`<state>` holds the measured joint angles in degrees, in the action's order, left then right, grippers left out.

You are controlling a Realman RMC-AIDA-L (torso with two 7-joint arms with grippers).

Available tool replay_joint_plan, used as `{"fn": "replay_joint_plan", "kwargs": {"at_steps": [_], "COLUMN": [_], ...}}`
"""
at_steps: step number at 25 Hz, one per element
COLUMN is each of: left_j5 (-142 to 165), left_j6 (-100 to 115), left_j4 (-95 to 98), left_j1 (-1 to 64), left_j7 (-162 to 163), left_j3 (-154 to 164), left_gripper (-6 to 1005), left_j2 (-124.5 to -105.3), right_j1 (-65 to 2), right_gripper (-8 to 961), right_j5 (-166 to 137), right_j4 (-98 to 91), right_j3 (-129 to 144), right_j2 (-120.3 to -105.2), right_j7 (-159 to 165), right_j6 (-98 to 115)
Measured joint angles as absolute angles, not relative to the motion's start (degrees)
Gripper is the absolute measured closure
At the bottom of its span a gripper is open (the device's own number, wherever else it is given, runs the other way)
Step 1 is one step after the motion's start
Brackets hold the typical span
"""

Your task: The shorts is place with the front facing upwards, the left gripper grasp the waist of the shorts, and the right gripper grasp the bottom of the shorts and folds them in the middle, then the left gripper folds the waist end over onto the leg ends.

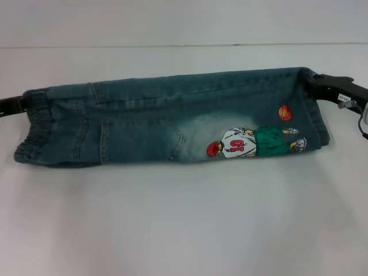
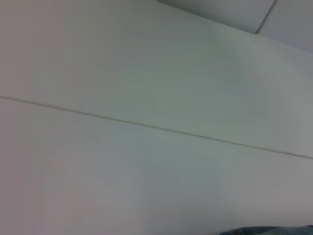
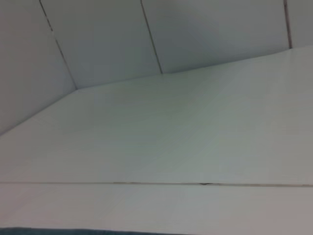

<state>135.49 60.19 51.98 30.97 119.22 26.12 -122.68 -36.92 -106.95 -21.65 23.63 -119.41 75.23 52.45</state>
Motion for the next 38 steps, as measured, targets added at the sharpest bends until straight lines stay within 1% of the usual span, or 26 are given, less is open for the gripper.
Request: {"fn": "replay_joint_plan", "kwargs": {"at_steps": [9, 17, 18, 23, 25, 28, 29, 32, 34, 37, 38], "left_j5": [134.23, 129.40, 129.42, 129.49, 129.55, 129.85, 129.87, 129.91, 129.94, 129.67, 129.45], "left_j6": [54.04, 54.77, 54.70, 55.08, 54.93, 54.74, 54.83, 55.43, 56.52, 60.84, 63.14], "left_j4": [49.15, 47.39, 47.27, 46.94, 47.11, 46.56, 46.25, 46.03, 46.49, 47.39, 47.76], "left_j1": [31.84, 31.62, 31.59, 31.23, 30.88, 30.66, 30.52, 30.00, 29.58, 28.67, 28.28], "left_j7": [116.88, 114.75, 114.75, 114.77, 114.78, 115.00, 115.09, 115.32, 115.63, 116.26, 116.55], "left_j3": [27.10, 28.66, 29.01, 29.57, 29.60, 29.61, 29.60, 29.45, 29.45, 29.31, 29.10], "left_gripper": [961, 961, 961, 802, 726, 613, 575, 367, 276, 139, 133], "left_j2": [-123.62, -123.33, -123.32, -122.95, -122.66, -121.60, -121.14, -120.42, -120.05, -118.85, -118.26], "right_j1": [-37.71, -38.82, -39.01, -38.97, -38.74, -38.46, -38.23, -37.87, -37.41, -36.02, -35.35], "right_gripper": [908, 790, 749, 547, 448, 299, 279, 218, 178, 117, 97], "right_j5": [-105.27, -105.10, -105.19, -104.93, -104.82, -104.74, -104.73, -104.75, -104.75, -104.84, -104.90], "right_j4": [-20.62, -19.41, -19.13, -18.90, -18.90, -18.93, -19.09, -19.37, -19.73, -21.69, -22.89], "right_j3": [23.67, 24.57, 24.65, 25.23, 25.02, 24.83, 24.99, 25.23, 25.29, 25.31, 25.32], "right_j2": [-119.52, -119.53, -119.53, -119.53, -119.53, -119.52, -119.46, -119.35, -119.15, -118.66, -118.47], "right_j7": [74.31, 75.34, 75.35, 75.37, 75.41, 75.70, 76.10, 76.43, 77.00, 79.84, 81.08], "right_j6": [49.61, 46.32, 45.78, 45.59, 46.08, 46.84, 47.35, 48.54, 50.50, 55.74, 58.50]}}
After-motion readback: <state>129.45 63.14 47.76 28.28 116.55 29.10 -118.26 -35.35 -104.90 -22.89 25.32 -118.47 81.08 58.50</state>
